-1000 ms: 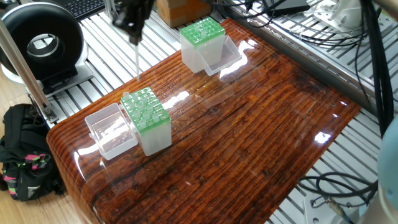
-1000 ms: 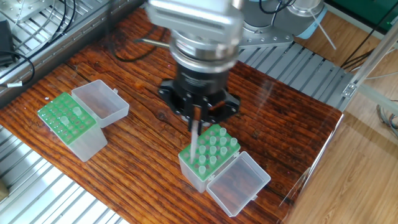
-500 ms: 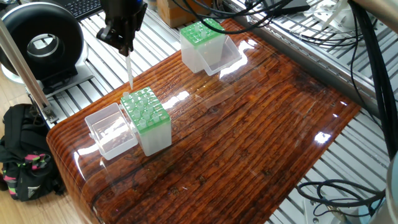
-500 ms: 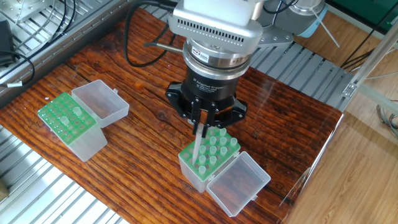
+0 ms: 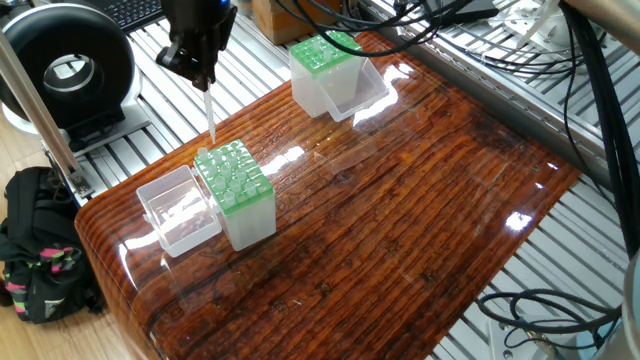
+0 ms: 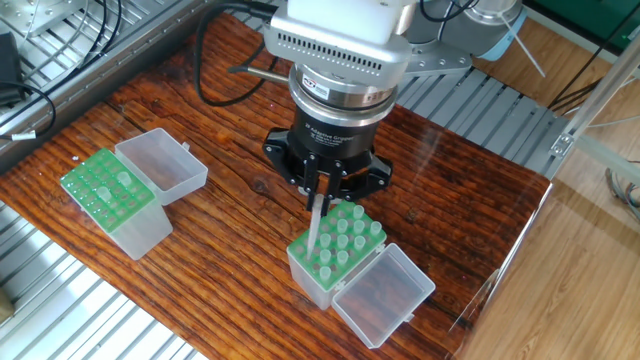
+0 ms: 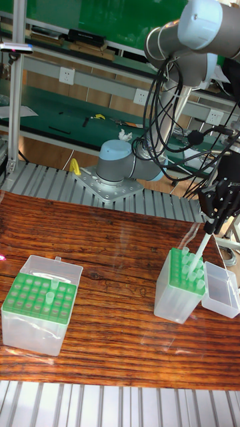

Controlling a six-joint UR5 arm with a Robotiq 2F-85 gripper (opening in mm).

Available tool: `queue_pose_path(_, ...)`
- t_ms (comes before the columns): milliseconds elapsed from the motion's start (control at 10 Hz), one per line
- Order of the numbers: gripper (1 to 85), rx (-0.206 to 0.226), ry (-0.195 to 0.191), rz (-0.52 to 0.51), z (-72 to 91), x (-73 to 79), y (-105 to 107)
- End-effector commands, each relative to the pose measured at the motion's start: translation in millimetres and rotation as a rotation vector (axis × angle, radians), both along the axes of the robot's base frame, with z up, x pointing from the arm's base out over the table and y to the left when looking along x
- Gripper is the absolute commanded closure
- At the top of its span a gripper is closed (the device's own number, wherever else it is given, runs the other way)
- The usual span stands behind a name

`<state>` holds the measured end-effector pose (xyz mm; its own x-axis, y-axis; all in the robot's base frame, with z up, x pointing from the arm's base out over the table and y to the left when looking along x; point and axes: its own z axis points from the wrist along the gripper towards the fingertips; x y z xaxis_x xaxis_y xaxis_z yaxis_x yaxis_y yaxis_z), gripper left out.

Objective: Transfer all large pipette tips from one holder to another

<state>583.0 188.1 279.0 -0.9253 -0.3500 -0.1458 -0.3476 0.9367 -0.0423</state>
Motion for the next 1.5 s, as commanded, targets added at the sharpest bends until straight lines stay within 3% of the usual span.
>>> queue_pose_path(0, 84.7, 0.012, 0.020, -0.004, -1.8, -4.6, -0.7)
queue_pose_path(900, 84.7, 0.030, -0.003, 0.002, -7.8, 3.2, 1.4)
queue_pose_path(1400, 84.7, 0.023, 0.009, 0.008, -13.4, 3.2, -3.0)
